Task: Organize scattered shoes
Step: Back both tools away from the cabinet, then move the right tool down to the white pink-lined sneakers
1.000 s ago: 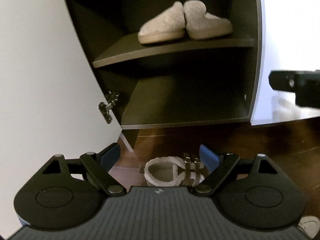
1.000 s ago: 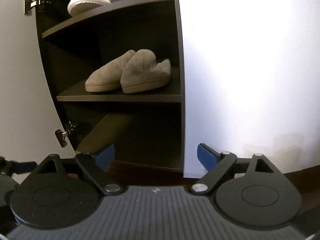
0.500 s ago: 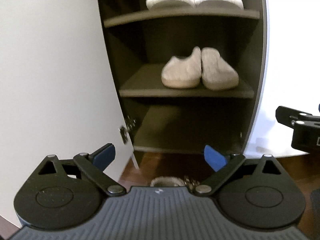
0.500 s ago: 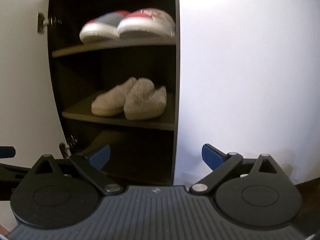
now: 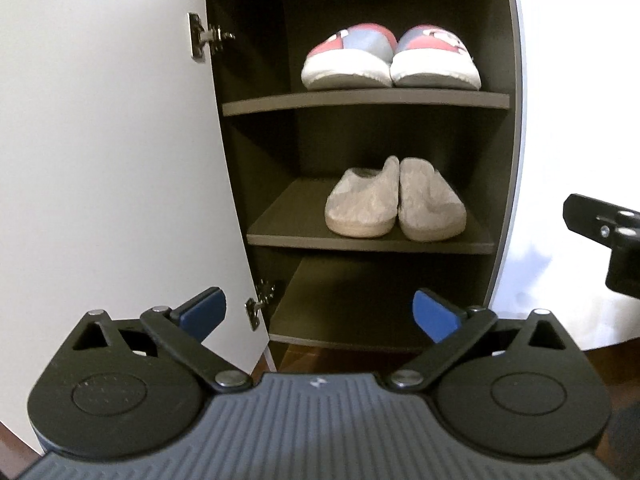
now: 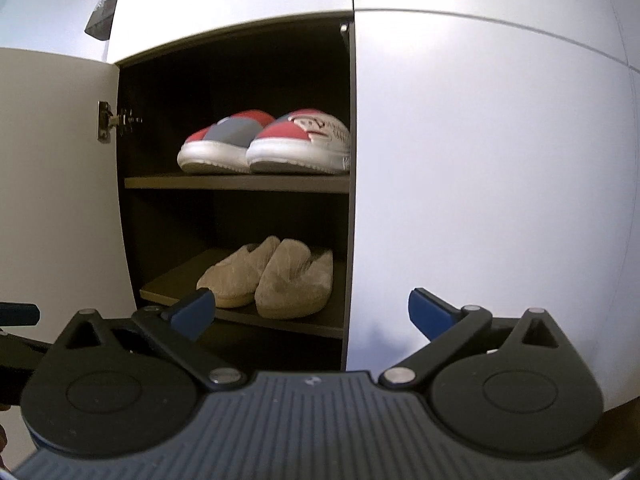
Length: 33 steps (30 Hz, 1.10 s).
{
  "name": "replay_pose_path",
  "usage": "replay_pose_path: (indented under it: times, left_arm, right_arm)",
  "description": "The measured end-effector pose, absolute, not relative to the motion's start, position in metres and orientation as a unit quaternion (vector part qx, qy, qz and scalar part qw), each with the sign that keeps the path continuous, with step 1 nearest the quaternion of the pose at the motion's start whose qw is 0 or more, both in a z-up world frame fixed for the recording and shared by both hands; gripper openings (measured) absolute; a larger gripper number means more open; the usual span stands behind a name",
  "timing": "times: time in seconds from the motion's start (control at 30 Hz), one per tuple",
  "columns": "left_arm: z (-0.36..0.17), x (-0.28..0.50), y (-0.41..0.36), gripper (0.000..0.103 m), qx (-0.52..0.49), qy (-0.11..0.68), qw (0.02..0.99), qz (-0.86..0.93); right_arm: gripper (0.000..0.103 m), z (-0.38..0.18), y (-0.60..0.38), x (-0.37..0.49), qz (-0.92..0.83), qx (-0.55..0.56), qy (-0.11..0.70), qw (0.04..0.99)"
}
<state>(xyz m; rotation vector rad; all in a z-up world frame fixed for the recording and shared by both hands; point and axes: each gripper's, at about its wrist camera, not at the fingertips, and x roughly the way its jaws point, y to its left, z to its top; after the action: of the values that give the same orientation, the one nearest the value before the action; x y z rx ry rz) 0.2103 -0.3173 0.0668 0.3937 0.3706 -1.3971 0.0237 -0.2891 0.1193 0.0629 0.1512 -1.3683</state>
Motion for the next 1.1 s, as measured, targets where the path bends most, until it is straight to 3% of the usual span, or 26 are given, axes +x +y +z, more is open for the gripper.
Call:
replay_pose_path:
  times: [0.77,0.97,1.1]
  left_arm:
    - [0.062,0.206,-0.312,0.102,0.187,0.148,0.735,-0.634]
    - [-0.003,0.224,-0.275,0.102,0.262,0.112,0.706,-0.649]
    - [-0.076,0.258,-0.229,0.102,0.315,0.151,0.697,-0.626]
  right_arm:
    - [0.102,0.111,-0.301,0.024,-0.631,0.055,0.094,0.768]
    - [0.102,0.084,-0.307,0.030,-0.572,0.059,0.136,0.807]
    - [0.102,0.034,-0.309,0.046,-0.450,0.064,0.227,0.862]
